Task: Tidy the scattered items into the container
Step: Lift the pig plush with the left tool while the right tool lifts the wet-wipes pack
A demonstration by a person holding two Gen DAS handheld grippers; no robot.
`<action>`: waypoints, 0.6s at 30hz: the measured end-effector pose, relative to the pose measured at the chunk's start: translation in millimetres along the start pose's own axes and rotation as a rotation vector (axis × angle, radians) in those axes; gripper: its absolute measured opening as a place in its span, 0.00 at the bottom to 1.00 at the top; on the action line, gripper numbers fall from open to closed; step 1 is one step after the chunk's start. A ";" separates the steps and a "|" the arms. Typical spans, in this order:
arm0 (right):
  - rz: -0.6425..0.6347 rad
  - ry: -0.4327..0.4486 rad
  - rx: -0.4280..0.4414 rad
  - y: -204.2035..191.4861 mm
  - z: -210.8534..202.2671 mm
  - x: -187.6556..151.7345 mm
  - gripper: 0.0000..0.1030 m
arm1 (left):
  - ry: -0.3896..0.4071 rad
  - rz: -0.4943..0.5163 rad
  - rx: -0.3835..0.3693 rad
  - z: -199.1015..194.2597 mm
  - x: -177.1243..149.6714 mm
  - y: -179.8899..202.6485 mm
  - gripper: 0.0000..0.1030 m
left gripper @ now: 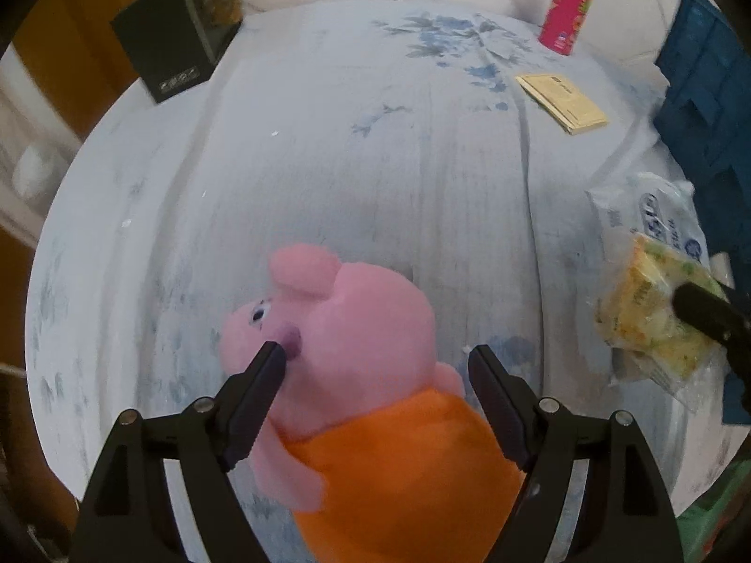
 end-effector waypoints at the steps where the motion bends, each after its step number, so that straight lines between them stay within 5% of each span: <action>1: 0.000 0.000 0.000 -1.3 0.9 0.5 0.17 | 0.003 0.016 0.009 2.5 1.1 0.8 0.77; 4: 0.002 0.002 0.000 -5.3 3.7 2.1 0.17 | 0.016 0.039 0.031 9.8 2.5 -2.9 0.77; 8: 0.003 0.004 0.000 -10.6 7.3 4.2 0.17 | 0.058 0.035 0.011 2.8 6.0 -9.0 0.56; 13: 0.000 0.023 -0.006 -19.6 1.1 8.8 0.17 | 0.105 0.041 -0.025 -20.9 6.4 -14.2 0.42; 16: -0.005 0.040 -0.011 -26.5 -8.4 11.1 0.17 | 0.096 0.041 -0.049 -25.9 3.6 -17.1 0.43; 18: -0.006 0.043 -0.012 -30.1 -11.4 9.8 0.17 | 0.077 -0.025 -0.057 -28.1 -2.9 -27.1 0.59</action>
Point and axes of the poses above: each gripper's, at about its wrist camera, not at the fingertips, and z roughly the way its jaws point, y to its right, x to its top, the point moved 7 cm from there along z, roughly the way its jaws point, and after that the axes turned 2 degrees about -y, right-handed, at the moved point
